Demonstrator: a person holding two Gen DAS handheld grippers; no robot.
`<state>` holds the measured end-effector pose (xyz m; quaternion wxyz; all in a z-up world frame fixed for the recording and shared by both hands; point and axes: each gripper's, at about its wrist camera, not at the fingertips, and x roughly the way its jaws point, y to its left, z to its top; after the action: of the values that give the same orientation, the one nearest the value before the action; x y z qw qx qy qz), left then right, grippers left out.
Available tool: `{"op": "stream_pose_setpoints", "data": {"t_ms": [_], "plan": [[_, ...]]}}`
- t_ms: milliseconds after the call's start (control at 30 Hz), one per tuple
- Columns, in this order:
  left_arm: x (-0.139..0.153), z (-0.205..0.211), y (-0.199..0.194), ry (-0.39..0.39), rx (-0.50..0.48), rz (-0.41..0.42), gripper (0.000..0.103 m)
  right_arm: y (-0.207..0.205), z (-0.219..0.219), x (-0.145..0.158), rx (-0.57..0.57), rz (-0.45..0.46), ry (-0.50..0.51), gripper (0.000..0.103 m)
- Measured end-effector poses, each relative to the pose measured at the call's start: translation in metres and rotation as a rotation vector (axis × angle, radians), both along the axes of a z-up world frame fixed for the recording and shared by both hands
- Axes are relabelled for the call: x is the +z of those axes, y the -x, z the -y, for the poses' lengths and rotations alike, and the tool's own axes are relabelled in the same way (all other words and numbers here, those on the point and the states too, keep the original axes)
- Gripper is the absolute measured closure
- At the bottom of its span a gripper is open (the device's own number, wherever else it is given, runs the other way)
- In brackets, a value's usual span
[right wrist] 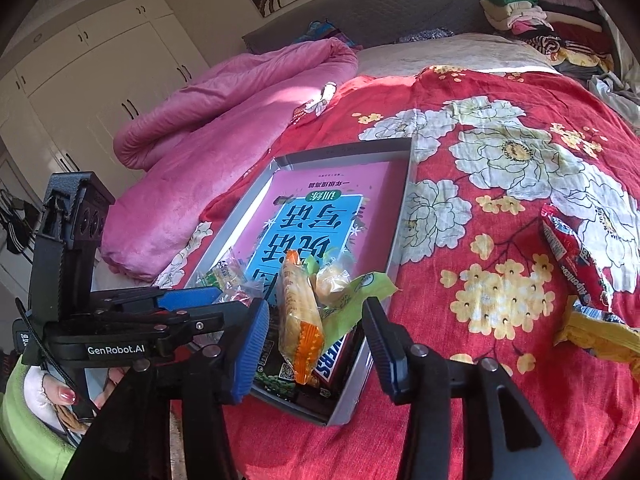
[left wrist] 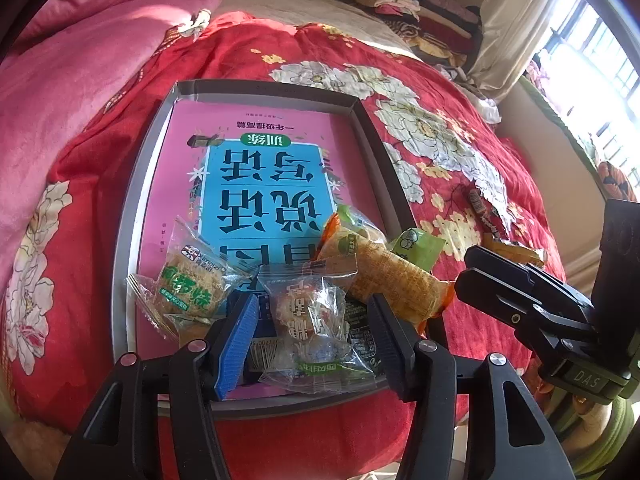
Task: Organize snacks
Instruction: 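Lower both snacks into the tray and open both grippers, then move both grippers from the tray toward the candy stick pack and wafer bar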
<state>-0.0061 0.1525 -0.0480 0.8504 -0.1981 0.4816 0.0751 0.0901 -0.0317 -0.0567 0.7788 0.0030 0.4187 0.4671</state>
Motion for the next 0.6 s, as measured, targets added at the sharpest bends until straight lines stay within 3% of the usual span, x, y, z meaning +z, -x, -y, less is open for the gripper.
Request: {"op": "stream_pose_setpoints", "data": {"t_ms": [300, 600], "plan": [[0.019, 0.005, 0.003, -0.01, -0.026, 0.084, 0.031, -0.001, 0.01, 0.007, -0.027, 0.02, -0.012, 0.044], [0.032, 0.015, 0.004, -0.006, -0.054, 0.148, 0.029, 0.0, 0.028, 0.017, -0.061, 0.044, -0.034, 0.04]]}}
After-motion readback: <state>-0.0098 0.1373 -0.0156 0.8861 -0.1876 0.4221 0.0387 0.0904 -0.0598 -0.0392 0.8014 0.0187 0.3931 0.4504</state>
